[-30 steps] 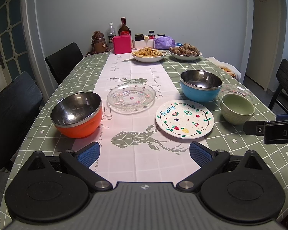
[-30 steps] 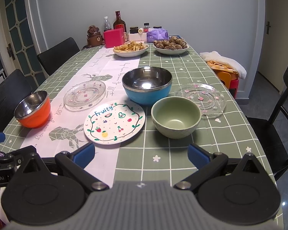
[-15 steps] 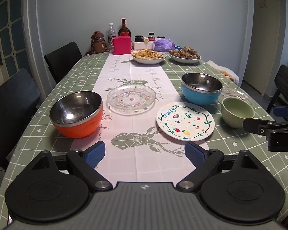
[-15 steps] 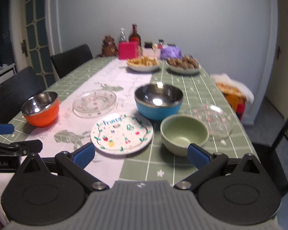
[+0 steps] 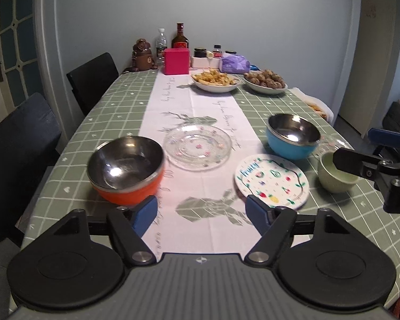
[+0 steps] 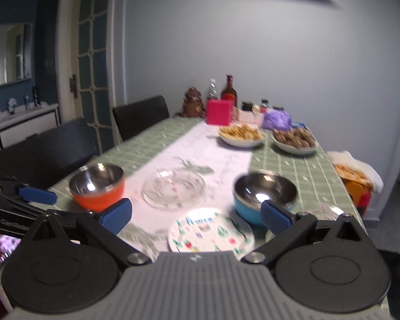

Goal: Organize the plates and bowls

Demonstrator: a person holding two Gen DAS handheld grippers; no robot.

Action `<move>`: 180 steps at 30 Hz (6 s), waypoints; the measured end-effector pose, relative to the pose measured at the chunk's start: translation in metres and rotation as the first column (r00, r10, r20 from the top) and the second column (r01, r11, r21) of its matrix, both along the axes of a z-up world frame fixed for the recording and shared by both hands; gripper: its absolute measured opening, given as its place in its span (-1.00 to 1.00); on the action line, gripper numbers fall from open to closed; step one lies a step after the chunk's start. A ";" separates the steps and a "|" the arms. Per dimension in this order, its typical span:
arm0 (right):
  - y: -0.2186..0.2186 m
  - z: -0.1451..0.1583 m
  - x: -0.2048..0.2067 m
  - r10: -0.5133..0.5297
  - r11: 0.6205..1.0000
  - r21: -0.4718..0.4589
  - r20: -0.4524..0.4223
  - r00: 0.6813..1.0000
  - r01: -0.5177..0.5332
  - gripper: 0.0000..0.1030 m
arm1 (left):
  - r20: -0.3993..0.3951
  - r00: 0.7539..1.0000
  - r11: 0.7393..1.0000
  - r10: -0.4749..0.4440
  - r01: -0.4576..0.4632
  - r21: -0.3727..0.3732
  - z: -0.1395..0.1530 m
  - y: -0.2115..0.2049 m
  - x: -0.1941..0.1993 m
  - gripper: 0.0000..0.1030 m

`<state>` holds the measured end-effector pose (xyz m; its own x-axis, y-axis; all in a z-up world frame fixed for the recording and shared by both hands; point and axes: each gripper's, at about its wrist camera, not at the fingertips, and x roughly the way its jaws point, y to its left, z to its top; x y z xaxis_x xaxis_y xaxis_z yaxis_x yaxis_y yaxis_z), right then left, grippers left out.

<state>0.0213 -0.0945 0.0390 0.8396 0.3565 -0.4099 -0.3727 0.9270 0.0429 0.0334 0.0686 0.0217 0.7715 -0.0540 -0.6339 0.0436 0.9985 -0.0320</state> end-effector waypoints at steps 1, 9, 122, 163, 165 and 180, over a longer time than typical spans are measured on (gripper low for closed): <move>0.005 0.003 0.005 0.015 1.000 0.011 -0.003 1.000 -0.015 0.95 | 0.002 1.000 1.000 0.013 -0.013 -0.017 0.003 0.007 0.004 0.58; 0.059 0.010 0.062 0.109 0.987 0.139 -0.164 0.980 -0.087 0.95 | -0.016 0.989 0.987 0.147 -0.148 -0.061 0.014 0.072 0.048 0.23; 0.010 -0.070 0.038 0.109 0.986 0.167 -0.631 0.768 -0.003 -0.72 | -0.279 0.958 0.973 0.066 -0.124 -0.194 -0.052 0.013 0.000 -0.60; -0.087 0.002 0.105 -0.141 0.958 0.177 -0.395 0.908 0.226 -0.07 | -0.013 0.991 0.971 -0.135 0.129 -0.201 0.030 -0.056 0.089 -0.07; -0.093 0.000 0.124 -0.157 0.957 0.163 -0.413 0.897 0.242 -0.07 | -0.038 0.990 0.967 -0.139 0.128 -0.221 0.032 -0.064 0.107 -0.07; -0.131 -0.039 0.215 -0.245 0.929 0.120 -0.512 0.824 0.351 -0.08 | -0.188 0.977 0.969 -0.102 0.055 -0.239 -0.005 -0.112 0.226 -0.07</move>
